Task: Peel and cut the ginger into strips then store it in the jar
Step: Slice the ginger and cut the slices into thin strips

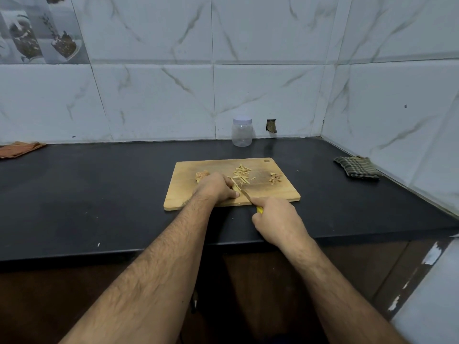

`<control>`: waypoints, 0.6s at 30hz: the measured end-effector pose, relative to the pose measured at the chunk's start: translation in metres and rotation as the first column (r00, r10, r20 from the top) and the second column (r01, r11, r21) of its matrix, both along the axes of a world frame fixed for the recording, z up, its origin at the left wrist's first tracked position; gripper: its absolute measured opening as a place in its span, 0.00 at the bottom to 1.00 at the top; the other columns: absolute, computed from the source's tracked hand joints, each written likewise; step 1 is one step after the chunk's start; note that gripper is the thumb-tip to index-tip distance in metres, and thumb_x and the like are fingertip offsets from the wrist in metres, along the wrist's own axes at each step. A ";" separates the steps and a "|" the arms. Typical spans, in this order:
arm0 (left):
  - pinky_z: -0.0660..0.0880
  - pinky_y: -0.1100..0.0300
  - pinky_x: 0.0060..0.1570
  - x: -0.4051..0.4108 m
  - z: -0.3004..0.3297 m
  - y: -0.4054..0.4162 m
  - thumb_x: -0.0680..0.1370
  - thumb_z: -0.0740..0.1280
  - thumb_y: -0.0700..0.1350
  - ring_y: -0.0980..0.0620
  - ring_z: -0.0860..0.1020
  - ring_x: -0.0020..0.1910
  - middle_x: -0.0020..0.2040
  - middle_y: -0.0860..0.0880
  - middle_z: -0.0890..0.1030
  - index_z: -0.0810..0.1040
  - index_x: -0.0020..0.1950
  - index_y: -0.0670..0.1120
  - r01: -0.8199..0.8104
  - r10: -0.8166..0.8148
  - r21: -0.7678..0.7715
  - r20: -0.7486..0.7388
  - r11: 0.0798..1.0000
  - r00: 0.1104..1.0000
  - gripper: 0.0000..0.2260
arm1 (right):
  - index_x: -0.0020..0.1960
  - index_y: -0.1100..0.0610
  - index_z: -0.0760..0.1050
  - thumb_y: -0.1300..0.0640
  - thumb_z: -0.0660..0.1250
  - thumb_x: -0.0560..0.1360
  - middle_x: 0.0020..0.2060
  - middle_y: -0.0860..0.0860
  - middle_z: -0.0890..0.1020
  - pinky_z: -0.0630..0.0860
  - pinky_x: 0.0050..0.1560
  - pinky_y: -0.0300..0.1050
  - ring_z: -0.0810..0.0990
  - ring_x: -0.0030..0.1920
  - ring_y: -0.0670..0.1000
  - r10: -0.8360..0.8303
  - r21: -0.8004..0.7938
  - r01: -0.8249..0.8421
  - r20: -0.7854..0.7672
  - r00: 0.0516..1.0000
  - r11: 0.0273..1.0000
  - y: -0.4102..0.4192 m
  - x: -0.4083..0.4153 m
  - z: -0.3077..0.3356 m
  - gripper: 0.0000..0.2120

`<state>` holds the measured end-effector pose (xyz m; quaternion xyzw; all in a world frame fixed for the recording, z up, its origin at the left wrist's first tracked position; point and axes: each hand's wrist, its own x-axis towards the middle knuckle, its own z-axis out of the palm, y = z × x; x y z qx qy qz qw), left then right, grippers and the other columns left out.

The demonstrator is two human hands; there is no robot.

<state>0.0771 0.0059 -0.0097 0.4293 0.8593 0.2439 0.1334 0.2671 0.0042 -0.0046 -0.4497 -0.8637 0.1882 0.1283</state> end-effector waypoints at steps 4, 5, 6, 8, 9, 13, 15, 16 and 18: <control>0.74 0.57 0.60 0.001 -0.001 -0.002 0.72 0.76 0.54 0.52 0.77 0.62 0.62 0.54 0.81 0.81 0.63 0.57 -0.011 0.011 0.021 -0.002 1.000 1.000 0.20 | 0.72 0.43 0.71 0.57 0.62 0.79 0.62 0.51 0.79 0.78 0.55 0.48 0.77 0.59 0.53 -0.001 0.019 0.002 -0.025 1.000 1.000 0.005 -0.007 0.001 0.23; 0.75 0.58 0.59 0.002 -0.001 -0.002 0.72 0.76 0.54 0.52 0.77 0.62 0.62 0.54 0.81 0.80 0.63 0.57 -0.013 0.013 0.024 -0.005 1.000 1.000 0.20 | 0.72 0.43 0.72 0.57 0.62 0.78 0.62 0.51 0.79 0.78 0.55 0.48 0.77 0.59 0.53 0.000 0.021 0.000 -0.035 0.999 1.000 0.006 -0.009 0.001 0.23; 0.75 0.58 0.59 0.002 -0.002 -0.003 0.72 0.76 0.55 0.52 0.78 0.61 0.62 0.54 0.81 0.81 0.63 0.57 -0.015 0.015 0.027 -0.006 1.000 1.000 0.20 | 0.72 0.43 0.72 0.57 0.62 0.78 0.63 0.51 0.79 0.77 0.56 0.48 0.77 0.60 0.53 0.000 0.022 0.001 -0.047 0.999 1.000 0.007 -0.012 0.001 0.23; 0.75 0.57 0.60 0.002 -0.002 -0.003 0.72 0.76 0.55 0.53 0.78 0.61 0.61 0.55 0.82 0.81 0.62 0.57 -0.011 0.012 0.031 -0.006 0.999 1.000 0.19 | 0.73 0.44 0.71 0.57 0.62 0.78 0.66 0.49 0.77 0.76 0.59 0.47 0.75 0.64 0.53 0.002 0.029 0.000 -0.078 0.997 1.000 0.008 -0.016 0.000 0.24; 0.75 0.57 0.61 0.001 -0.002 -0.003 0.72 0.76 0.55 0.53 0.78 0.61 0.61 0.55 0.82 0.81 0.62 0.57 -0.008 0.008 0.032 -0.004 0.999 1.000 0.19 | 0.73 0.44 0.71 0.56 0.62 0.78 0.67 0.49 0.77 0.75 0.60 0.47 0.75 0.65 0.53 0.006 0.034 -0.003 -0.094 0.996 0.999 0.008 -0.019 0.000 0.24; 0.74 0.57 0.61 0.002 0.000 -0.004 0.73 0.76 0.54 0.53 0.77 0.61 0.62 0.55 0.81 0.81 0.64 0.56 0.000 0.000 0.027 -0.005 1.000 1.000 0.20 | 0.72 0.44 0.72 0.56 0.62 0.78 0.68 0.48 0.77 0.75 0.61 0.47 0.75 0.65 0.52 0.012 0.033 -0.008 -0.117 0.993 0.999 0.009 -0.029 0.000 0.23; 0.74 0.57 0.62 0.001 0.000 -0.004 0.73 0.76 0.54 0.52 0.77 0.62 0.63 0.55 0.81 0.80 0.64 0.56 0.002 -0.002 0.021 -0.005 1.000 1.000 0.20 | 0.72 0.44 0.72 0.56 0.62 0.78 0.67 0.48 0.77 0.75 0.60 0.47 0.75 0.65 0.52 0.011 0.029 -0.008 -0.112 0.994 1.000 0.010 -0.031 0.000 0.23; 0.74 0.57 0.62 0.001 0.000 -0.004 0.73 0.76 0.54 0.52 0.77 0.62 0.63 0.55 0.81 0.80 0.65 0.56 -0.001 0.001 0.018 -0.003 1.000 1.000 0.21 | 0.72 0.44 0.72 0.56 0.62 0.78 0.67 0.48 0.77 0.75 0.60 0.47 0.75 0.65 0.52 0.010 0.030 -0.006 -0.109 0.994 1.000 0.010 -0.032 -0.001 0.23; 0.74 0.56 0.62 0.002 0.001 -0.004 0.73 0.76 0.54 0.52 0.77 0.62 0.62 0.55 0.81 0.80 0.65 0.56 -0.002 0.002 0.016 -0.002 1.000 1.000 0.21 | 0.72 0.44 0.72 0.57 0.62 0.78 0.67 0.49 0.77 0.75 0.59 0.47 0.75 0.64 0.52 0.008 0.030 -0.005 -0.103 0.995 1.000 0.010 -0.032 -0.001 0.23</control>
